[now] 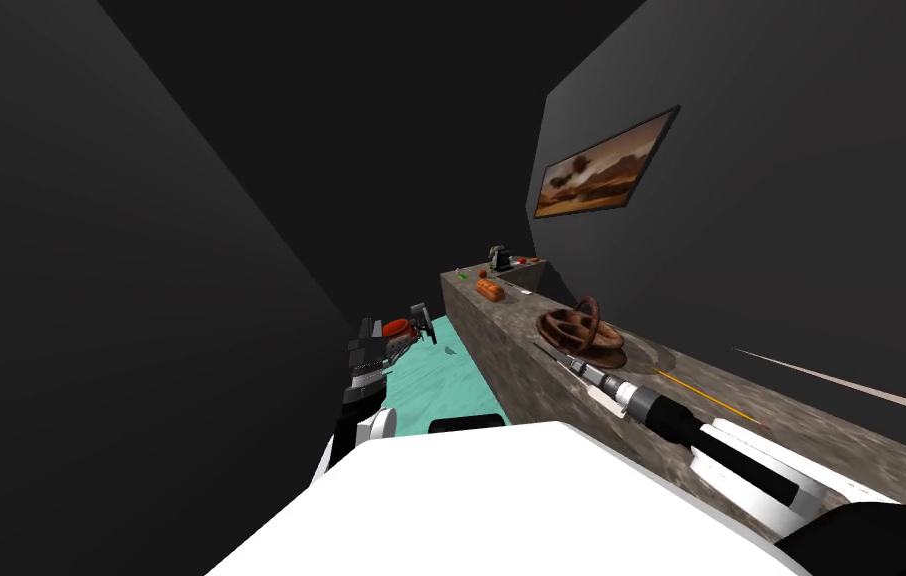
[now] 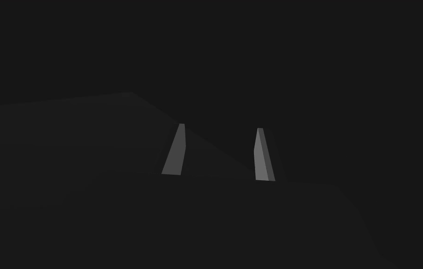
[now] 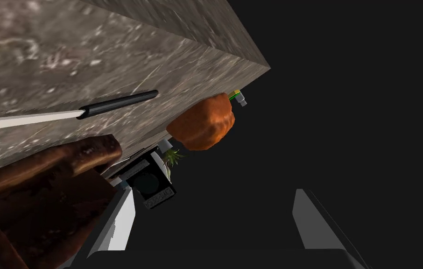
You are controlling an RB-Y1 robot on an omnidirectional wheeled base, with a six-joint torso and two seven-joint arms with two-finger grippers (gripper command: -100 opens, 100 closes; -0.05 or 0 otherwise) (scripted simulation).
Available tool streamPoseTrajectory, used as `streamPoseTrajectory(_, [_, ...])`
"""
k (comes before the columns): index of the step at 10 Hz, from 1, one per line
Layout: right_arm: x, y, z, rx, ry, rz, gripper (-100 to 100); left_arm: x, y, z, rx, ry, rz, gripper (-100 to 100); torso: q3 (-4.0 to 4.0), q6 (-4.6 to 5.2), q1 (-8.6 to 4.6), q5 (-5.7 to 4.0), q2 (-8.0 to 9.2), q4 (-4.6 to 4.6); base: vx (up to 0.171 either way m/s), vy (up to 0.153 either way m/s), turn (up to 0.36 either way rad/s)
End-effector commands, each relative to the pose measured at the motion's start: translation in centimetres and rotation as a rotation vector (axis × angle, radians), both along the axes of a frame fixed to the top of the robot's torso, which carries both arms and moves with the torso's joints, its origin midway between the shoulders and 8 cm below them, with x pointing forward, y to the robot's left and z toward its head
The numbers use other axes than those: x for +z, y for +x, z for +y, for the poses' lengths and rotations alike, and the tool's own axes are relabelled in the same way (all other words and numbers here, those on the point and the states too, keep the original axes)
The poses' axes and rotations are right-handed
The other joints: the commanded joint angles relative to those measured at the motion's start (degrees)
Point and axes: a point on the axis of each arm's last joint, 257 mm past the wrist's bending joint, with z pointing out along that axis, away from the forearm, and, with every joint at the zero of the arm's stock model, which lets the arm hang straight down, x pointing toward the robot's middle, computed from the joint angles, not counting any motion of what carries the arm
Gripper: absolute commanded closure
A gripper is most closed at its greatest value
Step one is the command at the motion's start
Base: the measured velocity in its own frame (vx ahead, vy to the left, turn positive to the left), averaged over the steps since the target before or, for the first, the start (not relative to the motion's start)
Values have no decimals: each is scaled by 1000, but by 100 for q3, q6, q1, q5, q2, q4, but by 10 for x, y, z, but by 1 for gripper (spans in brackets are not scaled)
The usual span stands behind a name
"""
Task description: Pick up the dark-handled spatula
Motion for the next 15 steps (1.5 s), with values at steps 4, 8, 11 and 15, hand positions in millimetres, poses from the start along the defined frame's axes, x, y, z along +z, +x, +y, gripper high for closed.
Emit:
streamPoseTrajectory(4, [-23,-24,-32,33,-112,119,-100,0,0,0,0,0,0,0,-1,-3,1,0,-2,0,4,-3,119])
streamPoseTrajectory(8, [-40,-46,-63,67,-211,224,-100,0,0,0,0,0,0,0,0,-1,4,1,-1,0,2,3,107])
streamPoseTrajectory(11, [-53,-69,-91,97,-295,322,-100,0,0,0,0,0,0,0,0,0,7,1,-1,0,0,13,119])
streamPoseTrajectory(15, [-60,-92,-117,139,-380,419,-100,0,0,0,0,0,0,0,0,1,13,2,0,0,-2,25,107])
